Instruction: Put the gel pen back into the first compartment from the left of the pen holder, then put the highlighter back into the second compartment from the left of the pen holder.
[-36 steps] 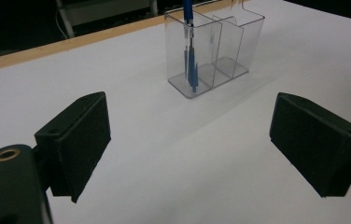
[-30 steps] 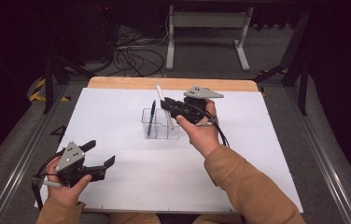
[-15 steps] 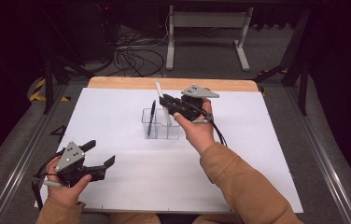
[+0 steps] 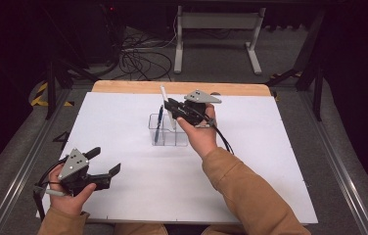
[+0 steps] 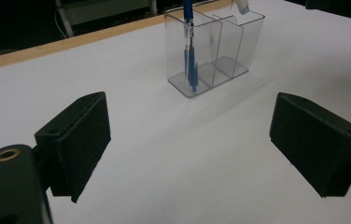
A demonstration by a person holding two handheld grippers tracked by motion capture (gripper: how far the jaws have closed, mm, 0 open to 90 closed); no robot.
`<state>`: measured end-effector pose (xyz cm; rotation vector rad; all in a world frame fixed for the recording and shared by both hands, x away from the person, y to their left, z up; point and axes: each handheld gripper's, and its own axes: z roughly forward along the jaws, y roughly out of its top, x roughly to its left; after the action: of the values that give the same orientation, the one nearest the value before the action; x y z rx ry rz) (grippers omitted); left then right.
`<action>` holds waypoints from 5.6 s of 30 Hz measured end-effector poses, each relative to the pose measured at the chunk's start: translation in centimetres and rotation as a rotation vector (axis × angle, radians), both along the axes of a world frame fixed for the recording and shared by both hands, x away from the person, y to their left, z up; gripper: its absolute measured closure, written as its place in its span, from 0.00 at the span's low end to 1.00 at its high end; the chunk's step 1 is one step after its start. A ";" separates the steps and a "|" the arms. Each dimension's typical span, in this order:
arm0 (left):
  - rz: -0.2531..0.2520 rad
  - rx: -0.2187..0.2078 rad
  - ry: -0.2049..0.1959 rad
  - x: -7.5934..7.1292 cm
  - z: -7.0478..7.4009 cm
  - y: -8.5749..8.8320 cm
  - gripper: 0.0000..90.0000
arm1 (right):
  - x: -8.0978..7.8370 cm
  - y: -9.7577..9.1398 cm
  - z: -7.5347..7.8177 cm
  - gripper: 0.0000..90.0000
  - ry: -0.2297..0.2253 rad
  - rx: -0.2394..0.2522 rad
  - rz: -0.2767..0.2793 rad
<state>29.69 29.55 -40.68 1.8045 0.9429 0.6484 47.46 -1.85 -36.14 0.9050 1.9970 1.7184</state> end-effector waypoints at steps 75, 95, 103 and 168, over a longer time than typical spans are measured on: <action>-0.062 0.020 0.017 0.7 0.2 -1.9 0.15 | -6.5 -11.3 4.2 0.36 -0.036 -0.039 -0.050; -0.088 0.034 0.013 0.7 0.4 -2.7 0.14 | -8.3 -16.2 2.4 0.35 -0.041 -0.100 -0.022; -0.087 0.033 0.013 0.7 0.5 -2.7 0.14 | -9.2 -18.2 1.6 0.35 -0.020 -0.103 -0.027; -0.070 0.031 0.017 0.3 0.3 -2.4 0.14 | -11.2 -19.3 -0.8 0.41 0.095 -0.746 0.415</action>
<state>30.04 27.19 -40.34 1.8645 0.8818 0.6075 36.26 -21.11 -36.97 0.3297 2.7247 0.9278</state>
